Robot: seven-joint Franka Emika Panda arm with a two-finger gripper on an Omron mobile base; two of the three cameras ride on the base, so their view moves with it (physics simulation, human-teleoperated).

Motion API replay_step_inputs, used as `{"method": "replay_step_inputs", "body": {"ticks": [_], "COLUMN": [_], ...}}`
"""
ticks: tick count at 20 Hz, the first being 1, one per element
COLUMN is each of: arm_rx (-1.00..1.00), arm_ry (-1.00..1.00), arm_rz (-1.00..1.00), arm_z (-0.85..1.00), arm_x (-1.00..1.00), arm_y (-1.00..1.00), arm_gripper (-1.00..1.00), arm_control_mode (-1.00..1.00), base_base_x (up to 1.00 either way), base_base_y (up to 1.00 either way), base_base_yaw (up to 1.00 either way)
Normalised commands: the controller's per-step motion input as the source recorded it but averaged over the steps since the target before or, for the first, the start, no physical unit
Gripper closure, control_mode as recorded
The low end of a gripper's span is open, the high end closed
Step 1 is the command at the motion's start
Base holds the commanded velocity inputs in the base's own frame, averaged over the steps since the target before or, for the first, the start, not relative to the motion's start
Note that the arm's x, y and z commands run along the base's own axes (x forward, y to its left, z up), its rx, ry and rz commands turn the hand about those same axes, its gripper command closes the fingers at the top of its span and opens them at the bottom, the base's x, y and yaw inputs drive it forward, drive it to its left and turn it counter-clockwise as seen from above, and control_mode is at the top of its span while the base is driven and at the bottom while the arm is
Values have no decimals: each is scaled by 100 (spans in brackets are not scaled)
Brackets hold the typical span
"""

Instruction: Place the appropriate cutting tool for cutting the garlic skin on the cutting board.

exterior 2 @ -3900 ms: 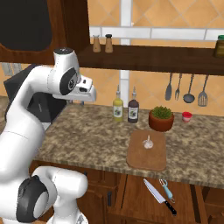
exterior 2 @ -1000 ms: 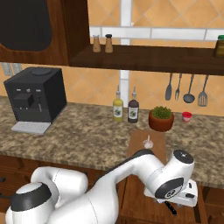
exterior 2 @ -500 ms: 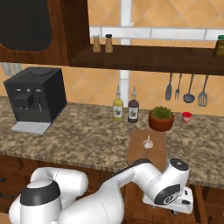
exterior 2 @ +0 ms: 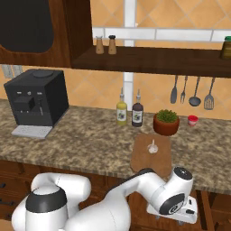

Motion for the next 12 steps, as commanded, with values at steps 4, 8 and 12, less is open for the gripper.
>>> {"method": "replay_step_inputs", "body": {"ticks": [4, 8, 12], "arm_rx": [0, 0, 0], "arm_ry": [1, 1, 1], "arm_rz": [3, 3, 4], "arm_z": [-7, -3, -3], "arm_x": [-10, -37, -43], "arm_y": [0, 0, 0], "arm_gripper": [-100, -100, -100], "arm_control_mode": [-100, -100, -100], "base_base_x": [0, 0, 0], "base_base_y": [0, 0, 0], "base_base_yaw": [0, 0, 0]}}
